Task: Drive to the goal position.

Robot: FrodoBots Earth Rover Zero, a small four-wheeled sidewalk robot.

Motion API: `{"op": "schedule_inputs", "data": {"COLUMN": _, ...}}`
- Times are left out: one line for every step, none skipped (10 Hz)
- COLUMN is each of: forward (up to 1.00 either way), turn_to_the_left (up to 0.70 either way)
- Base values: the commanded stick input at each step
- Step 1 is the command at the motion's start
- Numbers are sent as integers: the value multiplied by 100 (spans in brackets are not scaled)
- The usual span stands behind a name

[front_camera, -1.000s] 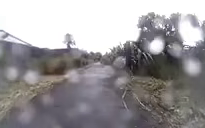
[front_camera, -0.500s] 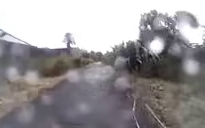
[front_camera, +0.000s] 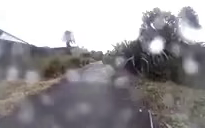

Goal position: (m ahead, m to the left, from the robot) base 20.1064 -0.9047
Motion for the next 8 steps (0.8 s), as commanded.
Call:
{"op": "schedule_inputs", "data": {"forward": 100, "turn_to_the_left": 0}}
{"op": "schedule_inputs", "data": {"forward": 100, "turn_to_the_left": 0}}
{"op": "schedule_inputs", "data": {"forward": 100, "turn_to_the_left": 0}}
{"op": "schedule_inputs", "data": {"forward": 100, "turn_to_the_left": 0}}
{"op": "schedule_inputs", "data": {"forward": 100, "turn_to_the_left": 0}}
{"op": "schedule_inputs", "data": {"forward": 100, "turn_to_the_left": 0}}
{"op": "schedule_inputs", "data": {"forward": 100, "turn_to_the_left": 0}}
{"op": "schedule_inputs", "data": {"forward": 100, "turn_to_the_left": 0}}
